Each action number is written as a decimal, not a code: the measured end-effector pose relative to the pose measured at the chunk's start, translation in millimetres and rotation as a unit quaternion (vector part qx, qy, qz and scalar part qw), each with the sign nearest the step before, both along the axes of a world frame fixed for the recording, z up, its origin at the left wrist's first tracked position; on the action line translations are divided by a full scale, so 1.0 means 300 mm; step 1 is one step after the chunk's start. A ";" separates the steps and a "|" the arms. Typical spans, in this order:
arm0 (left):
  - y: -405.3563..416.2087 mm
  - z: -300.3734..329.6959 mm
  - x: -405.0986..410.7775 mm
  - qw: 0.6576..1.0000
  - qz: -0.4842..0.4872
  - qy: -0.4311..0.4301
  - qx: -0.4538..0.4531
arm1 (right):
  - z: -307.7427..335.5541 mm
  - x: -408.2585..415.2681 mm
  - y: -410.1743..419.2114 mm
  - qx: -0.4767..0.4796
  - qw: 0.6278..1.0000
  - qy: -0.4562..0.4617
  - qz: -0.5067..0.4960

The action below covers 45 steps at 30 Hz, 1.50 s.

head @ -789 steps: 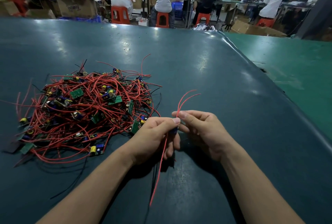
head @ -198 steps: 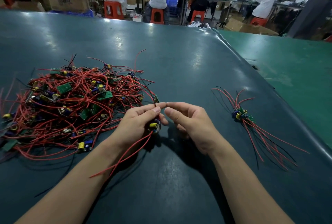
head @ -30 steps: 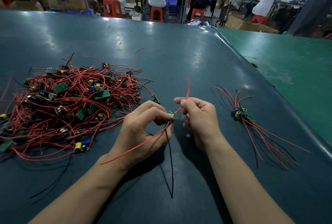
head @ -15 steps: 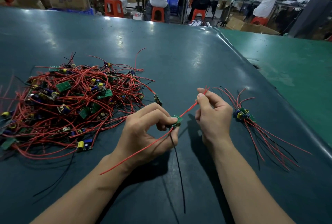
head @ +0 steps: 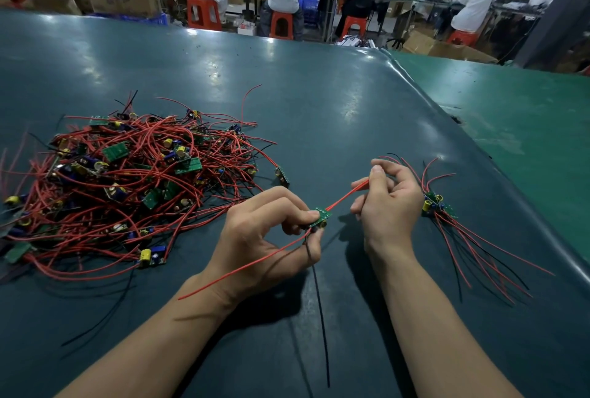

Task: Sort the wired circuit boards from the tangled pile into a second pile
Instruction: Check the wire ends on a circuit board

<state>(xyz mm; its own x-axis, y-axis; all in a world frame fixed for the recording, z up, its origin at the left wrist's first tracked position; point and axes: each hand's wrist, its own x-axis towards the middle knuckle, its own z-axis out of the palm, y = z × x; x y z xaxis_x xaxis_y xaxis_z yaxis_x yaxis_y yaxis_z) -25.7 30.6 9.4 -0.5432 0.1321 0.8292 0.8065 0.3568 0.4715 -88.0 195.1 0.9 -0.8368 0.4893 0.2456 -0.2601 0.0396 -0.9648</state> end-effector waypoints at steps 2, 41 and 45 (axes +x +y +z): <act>0.000 0.000 0.004 1.000 0.004 0.007 0.006 | 0.002 -0.004 0.008 -0.015 1.000 -0.011 -0.011; -0.117 -0.036 -0.064 0.878 0.375 -0.215 -0.207 | 0.050 0.065 -0.043 -0.354 0.933 -0.061 0.011; -0.117 -0.045 -0.064 0.867 0.356 -0.251 -0.244 | 0.056 0.064 -0.058 -0.331 0.941 -0.071 0.019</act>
<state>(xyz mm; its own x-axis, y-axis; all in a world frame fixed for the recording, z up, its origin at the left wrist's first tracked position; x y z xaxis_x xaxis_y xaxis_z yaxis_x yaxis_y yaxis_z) -45.0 -4.5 -4.0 -0.9070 -0.1154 0.4049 0.0380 0.9354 0.3515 -68.7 177.8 17.8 -0.8579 0.4657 -0.2172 -0.1165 -0.5880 -0.8005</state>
